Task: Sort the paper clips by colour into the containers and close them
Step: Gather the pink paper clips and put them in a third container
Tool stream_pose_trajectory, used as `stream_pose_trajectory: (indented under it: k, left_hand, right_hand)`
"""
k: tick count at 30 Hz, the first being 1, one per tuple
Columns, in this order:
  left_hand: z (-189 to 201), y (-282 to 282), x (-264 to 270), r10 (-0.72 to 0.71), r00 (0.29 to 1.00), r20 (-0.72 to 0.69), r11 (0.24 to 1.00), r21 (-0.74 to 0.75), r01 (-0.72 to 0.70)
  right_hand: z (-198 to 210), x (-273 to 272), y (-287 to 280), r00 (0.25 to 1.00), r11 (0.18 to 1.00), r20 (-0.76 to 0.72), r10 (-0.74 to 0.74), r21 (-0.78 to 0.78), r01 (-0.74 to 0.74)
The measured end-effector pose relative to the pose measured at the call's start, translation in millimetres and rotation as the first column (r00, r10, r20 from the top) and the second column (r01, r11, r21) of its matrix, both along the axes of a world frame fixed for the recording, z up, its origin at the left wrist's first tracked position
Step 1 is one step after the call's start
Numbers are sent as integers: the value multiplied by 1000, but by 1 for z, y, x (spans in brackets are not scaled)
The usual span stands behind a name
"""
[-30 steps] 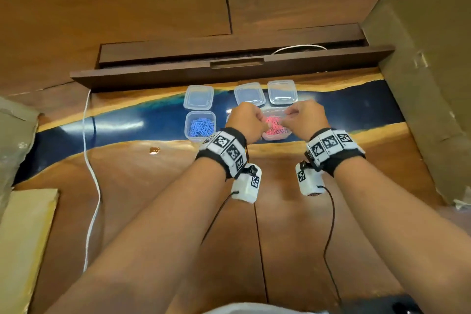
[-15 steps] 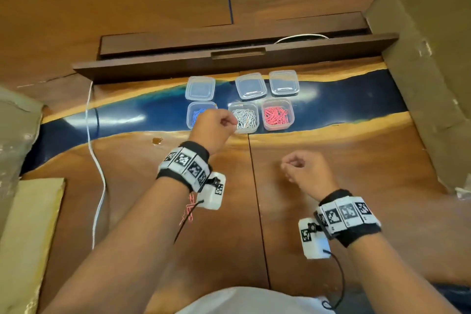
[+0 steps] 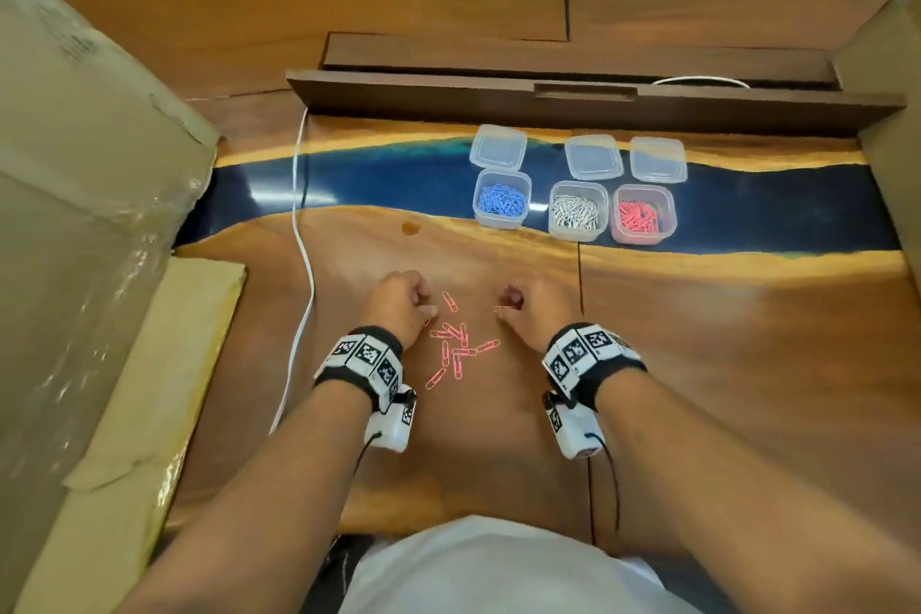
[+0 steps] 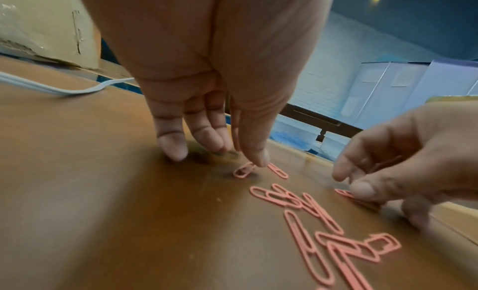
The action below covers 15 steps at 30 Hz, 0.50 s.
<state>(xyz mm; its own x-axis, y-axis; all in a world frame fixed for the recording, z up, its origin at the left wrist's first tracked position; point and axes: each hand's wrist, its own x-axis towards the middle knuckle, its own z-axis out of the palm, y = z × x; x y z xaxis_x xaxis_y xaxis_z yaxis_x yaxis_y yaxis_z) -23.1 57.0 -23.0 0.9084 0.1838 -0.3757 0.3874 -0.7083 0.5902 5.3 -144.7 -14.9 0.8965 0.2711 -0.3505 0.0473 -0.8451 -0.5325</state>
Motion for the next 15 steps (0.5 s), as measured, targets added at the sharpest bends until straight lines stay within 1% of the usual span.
stream_pose_trajectory:
  k: [2, 5, 7, 9, 11, 12, 13, 14, 15]
  left_hand:
    - [-3, -3, -2, 5, 1000, -5, 1000, -3, -5]
    - [-5, -6, -5, -17, 999, -35, 998, 54, 19]
    - [-6, -8, -6, -24, 998, -56, 996, 89, 29]
    - [-7, -10, -6, -63, 996, -69, 988, 136, 72]
    - [-8, -11, -6, -121, 989, -81, 973, 186, 134]
    - [-9, -11, -6, -149, 985, -92, 965, 203, 165]
    - [-7, -12, -7, -178, 978, -105, 954, 225, 198]
    - [-6, -11, -7, -205, 972, -113, 940, 255, 228]
    - [-4, -10, -8, -219, 969, -116, 931, 274, 243]
  right_hand:
    - [-1, 4, 7, 1000, 998, -19, 8, -59, -9]
    - [1, 6, 13, 996, 983, -87, 30, -176, -45]
    - [2, 6, 17, 994, 964, -103, 37, -259, -62]
    - [2, 4, 21, 992, 960, -119, 29, -273, -60]
    - [0, 1, 20, 993, 983, -119, 2, -183, -24]
    - [-2, -2, 18, 991, 995, -129, -32, -94, 20]
    - [-3, -5, 14, 982, 995, -167, -91, 20, 96]
    - [-4, -9, 11, 960, 972, -231, -156, 140, 191]
    - [-5, -14, 9, 934, 936, -297, -198, 225, 270]
